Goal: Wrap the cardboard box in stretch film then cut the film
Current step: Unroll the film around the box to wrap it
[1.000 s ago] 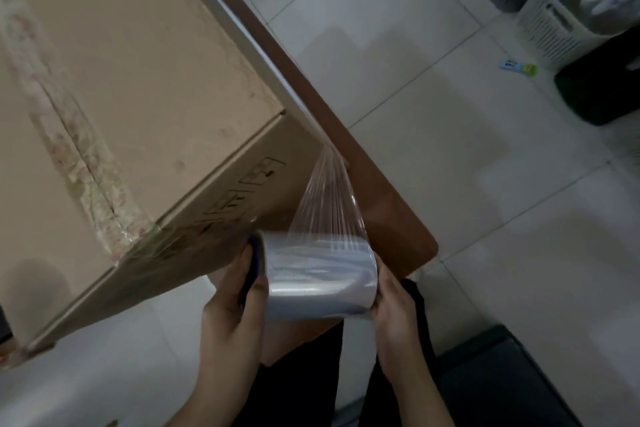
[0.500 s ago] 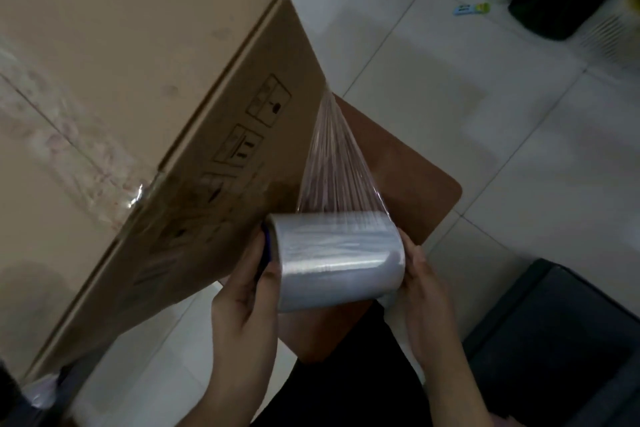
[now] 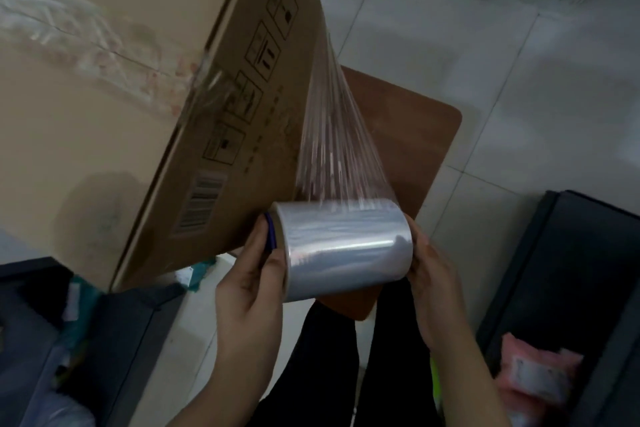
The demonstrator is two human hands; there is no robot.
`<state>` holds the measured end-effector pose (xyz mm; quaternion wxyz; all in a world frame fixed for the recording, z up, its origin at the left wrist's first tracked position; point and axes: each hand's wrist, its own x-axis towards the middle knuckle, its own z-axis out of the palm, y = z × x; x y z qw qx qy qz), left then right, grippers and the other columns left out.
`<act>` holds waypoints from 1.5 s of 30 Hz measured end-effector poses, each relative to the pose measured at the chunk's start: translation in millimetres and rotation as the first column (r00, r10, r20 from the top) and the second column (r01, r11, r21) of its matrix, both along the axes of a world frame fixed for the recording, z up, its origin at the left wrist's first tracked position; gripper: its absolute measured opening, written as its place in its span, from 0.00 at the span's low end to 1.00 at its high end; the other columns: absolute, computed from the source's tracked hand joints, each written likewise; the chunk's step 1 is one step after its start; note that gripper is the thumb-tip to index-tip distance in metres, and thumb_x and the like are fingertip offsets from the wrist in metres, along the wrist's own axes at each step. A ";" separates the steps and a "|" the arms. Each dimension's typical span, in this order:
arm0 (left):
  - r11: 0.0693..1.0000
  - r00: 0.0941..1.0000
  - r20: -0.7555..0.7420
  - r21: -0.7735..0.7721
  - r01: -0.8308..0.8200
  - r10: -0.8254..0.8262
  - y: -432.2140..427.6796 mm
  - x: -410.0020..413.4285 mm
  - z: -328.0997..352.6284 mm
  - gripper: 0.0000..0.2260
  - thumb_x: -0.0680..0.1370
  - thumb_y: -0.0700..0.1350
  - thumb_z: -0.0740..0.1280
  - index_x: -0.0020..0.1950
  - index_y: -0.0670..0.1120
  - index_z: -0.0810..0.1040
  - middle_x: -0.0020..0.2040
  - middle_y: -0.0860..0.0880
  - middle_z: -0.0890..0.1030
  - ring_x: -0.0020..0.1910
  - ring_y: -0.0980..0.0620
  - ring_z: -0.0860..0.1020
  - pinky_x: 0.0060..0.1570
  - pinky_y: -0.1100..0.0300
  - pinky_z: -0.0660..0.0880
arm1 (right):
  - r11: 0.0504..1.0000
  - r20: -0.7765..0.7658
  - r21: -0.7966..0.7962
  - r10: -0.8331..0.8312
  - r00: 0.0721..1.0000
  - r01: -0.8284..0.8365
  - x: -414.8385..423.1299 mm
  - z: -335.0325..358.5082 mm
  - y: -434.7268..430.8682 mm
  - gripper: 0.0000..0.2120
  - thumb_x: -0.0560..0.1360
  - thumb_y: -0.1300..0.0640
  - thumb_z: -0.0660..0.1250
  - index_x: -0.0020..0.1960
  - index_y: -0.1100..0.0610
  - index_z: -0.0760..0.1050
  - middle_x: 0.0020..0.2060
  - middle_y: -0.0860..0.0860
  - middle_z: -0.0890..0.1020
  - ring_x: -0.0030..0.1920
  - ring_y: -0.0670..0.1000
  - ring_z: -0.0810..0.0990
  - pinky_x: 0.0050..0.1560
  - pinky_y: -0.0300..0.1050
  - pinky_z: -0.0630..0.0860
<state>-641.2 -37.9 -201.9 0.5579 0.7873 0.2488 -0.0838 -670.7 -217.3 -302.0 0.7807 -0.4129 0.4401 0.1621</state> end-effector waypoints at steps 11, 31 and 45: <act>0.991 0.991 0.034 -0.038 0.131 -0.130 72.1 -47.2 17.1 0.17 0.77 0.38 0.67 0.57 0.60 0.79 0.54 0.69 0.80 0.57 0.69 0.75 0.53 0.75 0.70 | 0.963 0.081 0.036 -0.268 0.960 0.266 -70.6 14.3 79.5 0.13 0.81 0.56 0.59 0.52 0.52 0.84 0.47 0.48 0.88 0.46 0.46 0.87 0.37 0.34 0.80; 0.860 0.860 0.023 0.002 0.510 -0.510 255.7 -7.7 23.2 0.18 0.79 0.36 0.61 0.67 0.49 0.74 0.66 0.53 0.77 0.66 0.59 0.73 0.68 0.55 0.68 | 0.771 -0.022 0.120 -0.628 0.778 0.626 -87.7 32.5 314.6 0.18 0.75 0.56 0.64 0.61 0.63 0.79 0.57 0.63 0.83 0.54 0.57 0.84 0.58 0.53 0.80; 0.640 0.643 -0.047 0.065 0.766 -0.765 297.0 67.6 5.4 0.15 0.79 0.38 0.63 0.64 0.50 0.78 0.60 0.61 0.80 0.60 0.61 0.76 0.57 0.71 0.72 | 0.593 0.069 0.007 -0.804 0.591 0.805 -54.8 13.4 399.1 0.15 0.81 0.51 0.59 0.60 0.52 0.82 0.55 0.51 0.86 0.57 0.51 0.84 0.48 0.39 0.81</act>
